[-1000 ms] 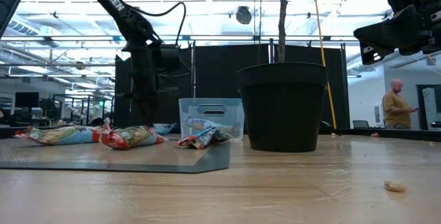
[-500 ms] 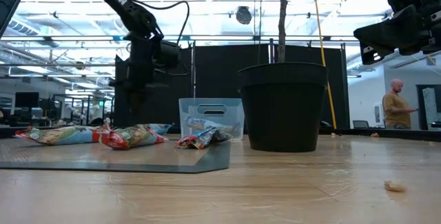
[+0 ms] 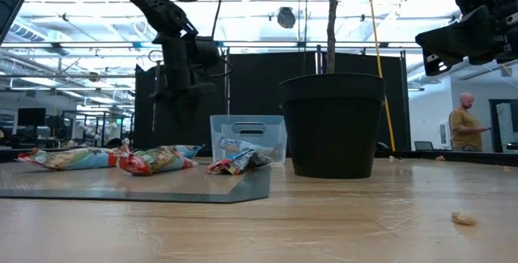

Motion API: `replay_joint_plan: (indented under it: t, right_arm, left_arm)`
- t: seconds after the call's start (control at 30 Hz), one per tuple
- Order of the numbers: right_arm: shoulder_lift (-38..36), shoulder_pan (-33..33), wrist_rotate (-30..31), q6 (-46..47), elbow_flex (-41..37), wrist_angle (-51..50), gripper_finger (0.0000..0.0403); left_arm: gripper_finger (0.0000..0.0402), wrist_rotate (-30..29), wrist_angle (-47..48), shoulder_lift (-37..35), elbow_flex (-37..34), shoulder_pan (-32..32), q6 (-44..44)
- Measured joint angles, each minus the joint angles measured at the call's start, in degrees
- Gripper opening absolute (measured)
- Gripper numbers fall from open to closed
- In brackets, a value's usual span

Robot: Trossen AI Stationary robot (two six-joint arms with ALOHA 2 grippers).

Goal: Pick and place Granola Bars by type
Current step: Adjust the bottom transparent bin

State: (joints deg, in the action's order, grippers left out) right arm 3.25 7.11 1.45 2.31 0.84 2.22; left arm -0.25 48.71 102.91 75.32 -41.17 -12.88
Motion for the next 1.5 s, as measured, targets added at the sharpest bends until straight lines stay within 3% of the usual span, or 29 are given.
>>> replay_joint_plan:
  t: [0.13, 0.27, 0.77, 1.1, 1.5]
  right_arm:
    - [0.0, 0.0, 0.0, 0.0, 0.0, 0.0, 0.0]
    - [0.0, 0.0, 0.0, 0.0, 0.0, 0.0, 0.0]
    - [0.0, 0.0, 0.0, 0.0, 0.0, 0.0, 0.0]
    - [0.0, 0.0, 0.0, 0.0, 0.0, 0.0, 0.0]
    - [0.0, 0.0, 0.0, 0.0, 0.0, 0.0, 0.0]
  left_arm:
    - [0.0208, -2.7, -2.7, 1.0, 0.0, 0.0, -0.6]
    - [0.0237, -3.1, -2.3, 3.0, 0.4, -0.1, 0.5]
    - [0.0241, 3.2, 6.6, 6.8, 4.9, -1.6, -0.6]
    - [0.0241, 6.3, 5.2, 6.8, 5.2, -4.5, -9.7]
    - [0.0241, 9.6, 4.4, 6.7, 14.8, -4.4, -8.1]
